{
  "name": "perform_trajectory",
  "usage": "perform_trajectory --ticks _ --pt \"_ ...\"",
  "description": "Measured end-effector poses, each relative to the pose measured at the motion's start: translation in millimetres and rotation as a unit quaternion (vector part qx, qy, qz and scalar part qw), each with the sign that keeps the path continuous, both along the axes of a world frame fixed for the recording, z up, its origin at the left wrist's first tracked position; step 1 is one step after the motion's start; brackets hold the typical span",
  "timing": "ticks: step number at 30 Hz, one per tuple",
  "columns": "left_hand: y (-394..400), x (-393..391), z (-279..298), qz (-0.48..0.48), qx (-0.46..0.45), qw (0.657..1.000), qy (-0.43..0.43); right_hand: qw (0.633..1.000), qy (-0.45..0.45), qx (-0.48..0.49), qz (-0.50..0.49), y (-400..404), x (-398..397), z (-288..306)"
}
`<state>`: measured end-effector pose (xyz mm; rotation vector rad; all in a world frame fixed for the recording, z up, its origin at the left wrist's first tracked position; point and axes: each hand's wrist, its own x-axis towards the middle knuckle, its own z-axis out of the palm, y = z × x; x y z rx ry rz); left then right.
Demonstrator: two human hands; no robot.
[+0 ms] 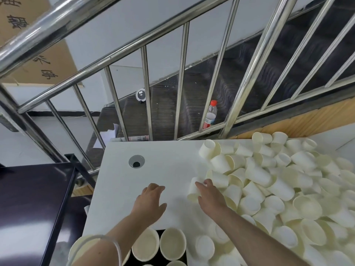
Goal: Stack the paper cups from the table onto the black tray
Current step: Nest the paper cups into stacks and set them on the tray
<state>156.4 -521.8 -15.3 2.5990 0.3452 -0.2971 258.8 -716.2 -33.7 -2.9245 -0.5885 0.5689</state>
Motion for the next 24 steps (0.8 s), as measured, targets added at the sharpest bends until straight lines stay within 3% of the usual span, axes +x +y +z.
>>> perform_trajectory --ticks 8,13,20,22,24 --pt "-14 20 -4 -0.020 -0.015 1.000 -0.004 0.983 0.030 0.166 -0.078 4 14 -3" --pt "-28 30 -3 -0.050 -0.015 0.998 -0.026 0.943 0.134 0.258 -0.159 18 5 1" --pt "-37 36 -12 -0.069 0.004 0.998 -0.013 0.887 0.256 0.336 -0.189 18 -4 5" --pt "-37 37 -14 -0.062 0.004 0.998 -0.014 0.901 0.220 0.321 -0.193 12 1 2" --pt "-35 37 -16 -0.052 0.006 0.998 -0.016 0.930 0.111 0.289 -0.197 1 12 -1"
